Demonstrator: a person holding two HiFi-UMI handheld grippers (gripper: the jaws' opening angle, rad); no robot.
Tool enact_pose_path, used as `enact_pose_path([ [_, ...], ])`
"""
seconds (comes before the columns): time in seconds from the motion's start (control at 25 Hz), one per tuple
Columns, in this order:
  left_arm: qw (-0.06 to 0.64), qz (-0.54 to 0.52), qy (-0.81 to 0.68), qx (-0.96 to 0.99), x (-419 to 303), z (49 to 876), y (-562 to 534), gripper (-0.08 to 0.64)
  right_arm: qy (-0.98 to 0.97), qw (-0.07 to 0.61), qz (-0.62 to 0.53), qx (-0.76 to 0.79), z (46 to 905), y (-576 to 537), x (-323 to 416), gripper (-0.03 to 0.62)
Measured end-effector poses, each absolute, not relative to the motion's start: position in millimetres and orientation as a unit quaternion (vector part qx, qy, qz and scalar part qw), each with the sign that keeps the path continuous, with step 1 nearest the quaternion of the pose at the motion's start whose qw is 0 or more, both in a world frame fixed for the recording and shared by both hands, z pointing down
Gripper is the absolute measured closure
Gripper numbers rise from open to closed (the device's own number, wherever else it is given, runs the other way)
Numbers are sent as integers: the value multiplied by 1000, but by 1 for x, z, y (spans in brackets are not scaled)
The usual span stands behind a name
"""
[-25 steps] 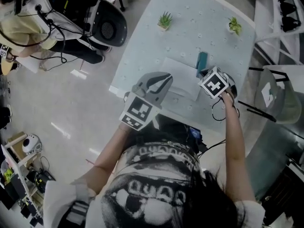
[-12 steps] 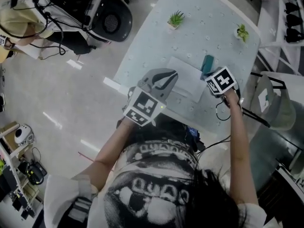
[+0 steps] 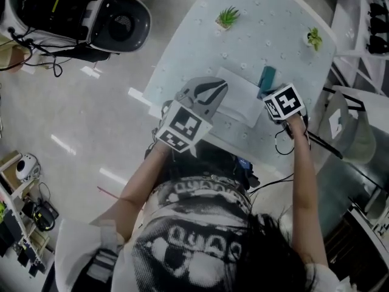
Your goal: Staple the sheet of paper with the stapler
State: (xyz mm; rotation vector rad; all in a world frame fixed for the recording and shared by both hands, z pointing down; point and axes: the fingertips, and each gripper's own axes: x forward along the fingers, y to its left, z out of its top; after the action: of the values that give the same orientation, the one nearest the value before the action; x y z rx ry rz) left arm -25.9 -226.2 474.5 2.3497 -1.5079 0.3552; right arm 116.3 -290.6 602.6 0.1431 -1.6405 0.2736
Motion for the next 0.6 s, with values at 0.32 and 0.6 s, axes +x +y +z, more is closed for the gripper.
enact_pose_path([
  [0.32, 159, 129, -519, 830, -41, 468, -231, 545, -732, 661, 143, 83, 595, -282, 108, 591],
  [0.6, 154, 131, -508, 838, -29, 471, -250, 545, -722, 676, 120, 88, 606, -289, 117, 591],
])
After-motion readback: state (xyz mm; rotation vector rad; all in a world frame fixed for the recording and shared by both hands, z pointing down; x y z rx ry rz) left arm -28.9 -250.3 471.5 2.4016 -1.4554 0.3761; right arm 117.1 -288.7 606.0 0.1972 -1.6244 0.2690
